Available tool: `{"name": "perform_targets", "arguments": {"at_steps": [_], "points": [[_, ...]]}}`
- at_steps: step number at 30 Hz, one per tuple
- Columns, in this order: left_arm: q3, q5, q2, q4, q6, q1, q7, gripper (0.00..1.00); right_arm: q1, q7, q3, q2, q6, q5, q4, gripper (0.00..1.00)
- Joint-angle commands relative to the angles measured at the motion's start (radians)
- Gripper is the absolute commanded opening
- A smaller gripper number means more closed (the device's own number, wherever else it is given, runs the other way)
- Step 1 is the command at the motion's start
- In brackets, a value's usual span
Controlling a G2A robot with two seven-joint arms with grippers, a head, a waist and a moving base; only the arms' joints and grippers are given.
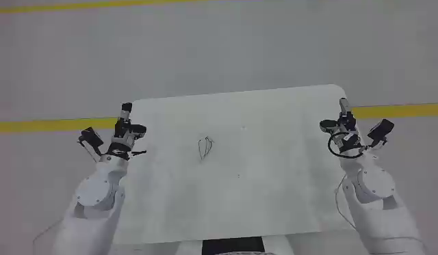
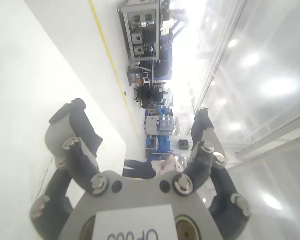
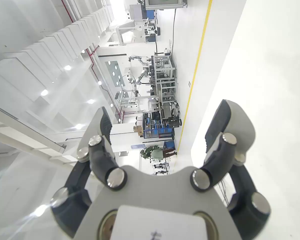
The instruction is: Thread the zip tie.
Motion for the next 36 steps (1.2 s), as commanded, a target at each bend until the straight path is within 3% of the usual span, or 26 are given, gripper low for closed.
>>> {"name": "perform_targets", "arguments": {"at_steps": [1, 11, 15, 18, 20, 22, 32, 36], "points": [[0.01, 0.08, 0.005, -0.028, 0.034, 0.015, -0.049, 1.0, 0.0, 0.0, 0.0, 0.0, 0.0, 0.0, 0.0, 1.0], [0.01, 0.107, 0.006, -0.037, 0.031, 0.016, -0.056, 1.0, 0.0, 0.0, 0.0, 0.0, 0.0, 0.0, 0.0, 1.0], [0.04, 0.206, 0.012, -0.054, 0.034, -0.007, -0.136, 1.0, 0.0, 0.0, 0.0, 0.0, 0.0, 0.0, 0.0, 1.0], [0.074, 0.303, 0.019, -0.071, 0.091, -0.038, -0.224, 1.0, 0.0, 0.0, 0.0, 0.0, 0.0, 0.0, 0.0, 1.0], [0.113, 0.408, 0.025, -0.076, 0.161, -0.07, -0.311, 1.0, 0.0, 0.0, 0.0, 0.0, 0.0, 0.0, 0.0, 1.0], [0.138, 0.478, 0.027, -0.074, 0.218, -0.095, -0.322, 1.0, 0.0, 0.0, 0.0, 0.0, 0.0, 0.0, 0.0, 1.0], [0.141, 0.487, 0.028, -0.071, 0.219, -0.095, -0.328, 1.0, 0.0, 0.0, 0.0, 0.0, 0.0, 0.0, 0.0, 1.0], [0.168, 0.577, 0.036, -0.087, 0.215, -0.129, -0.428, 1.0, 0.0, 0.0, 0.0, 0.0, 0.0, 0.0, 0.0, 1.0]]}}
